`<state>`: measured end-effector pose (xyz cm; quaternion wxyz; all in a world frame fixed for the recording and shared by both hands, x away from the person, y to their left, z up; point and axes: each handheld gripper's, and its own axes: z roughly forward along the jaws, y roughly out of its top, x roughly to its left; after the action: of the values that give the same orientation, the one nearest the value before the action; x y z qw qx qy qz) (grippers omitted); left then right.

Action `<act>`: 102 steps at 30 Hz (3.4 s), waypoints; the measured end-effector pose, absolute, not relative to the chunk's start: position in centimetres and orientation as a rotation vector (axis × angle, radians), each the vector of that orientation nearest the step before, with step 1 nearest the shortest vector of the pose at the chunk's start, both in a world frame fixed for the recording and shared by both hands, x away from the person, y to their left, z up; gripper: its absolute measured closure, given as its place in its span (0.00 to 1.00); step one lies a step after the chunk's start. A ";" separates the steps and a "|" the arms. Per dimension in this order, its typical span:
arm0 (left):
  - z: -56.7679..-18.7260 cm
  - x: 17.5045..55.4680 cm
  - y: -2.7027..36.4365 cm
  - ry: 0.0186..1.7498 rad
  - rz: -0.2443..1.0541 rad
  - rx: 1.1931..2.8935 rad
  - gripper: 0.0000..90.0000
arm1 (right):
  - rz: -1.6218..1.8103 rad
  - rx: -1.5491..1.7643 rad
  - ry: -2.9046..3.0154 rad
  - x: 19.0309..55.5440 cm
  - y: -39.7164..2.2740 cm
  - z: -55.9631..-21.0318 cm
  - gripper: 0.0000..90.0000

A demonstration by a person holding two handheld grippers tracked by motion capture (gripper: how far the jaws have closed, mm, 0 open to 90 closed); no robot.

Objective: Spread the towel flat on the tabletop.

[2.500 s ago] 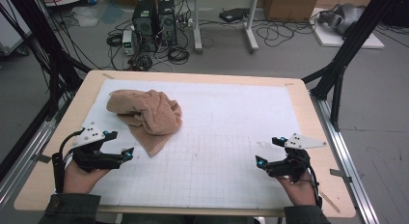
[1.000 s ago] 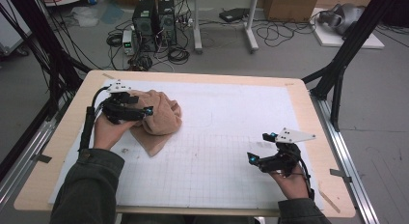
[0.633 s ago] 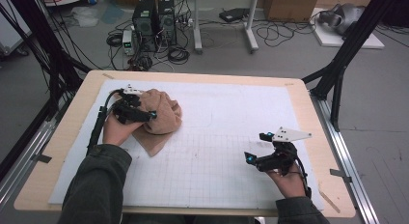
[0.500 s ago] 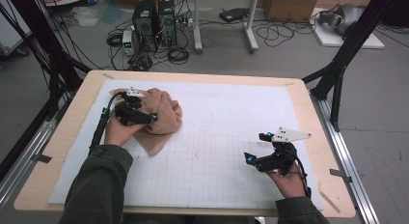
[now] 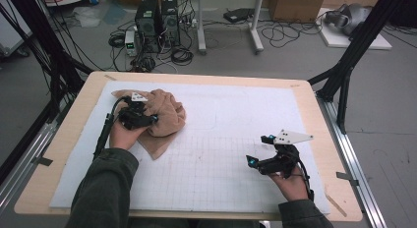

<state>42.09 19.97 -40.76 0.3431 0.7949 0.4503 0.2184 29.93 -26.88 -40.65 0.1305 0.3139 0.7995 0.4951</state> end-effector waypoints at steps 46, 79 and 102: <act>-37.0 39.9 20.8 1.134 0.487 1.840 0.84 | 1.445 0.959 2.263 29.6 -28.7 -40.2 0.04; -35.5 29.9 8.3 0.680 0.265 1.953 0.84 | 1.443 0.892 2.280 29.0 -28.0 -38.5 0.04; -39.1 28.1 10.4 0.730 0.292 2.006 0.45 | 1.562 0.743 2.527 32.0 -21.0 -40.8 0.38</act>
<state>28.05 10.38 -39.07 0.4736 0.8201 0.2983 0.1193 31.97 -21.01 -40.83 0.0397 0.2425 0.8245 0.5097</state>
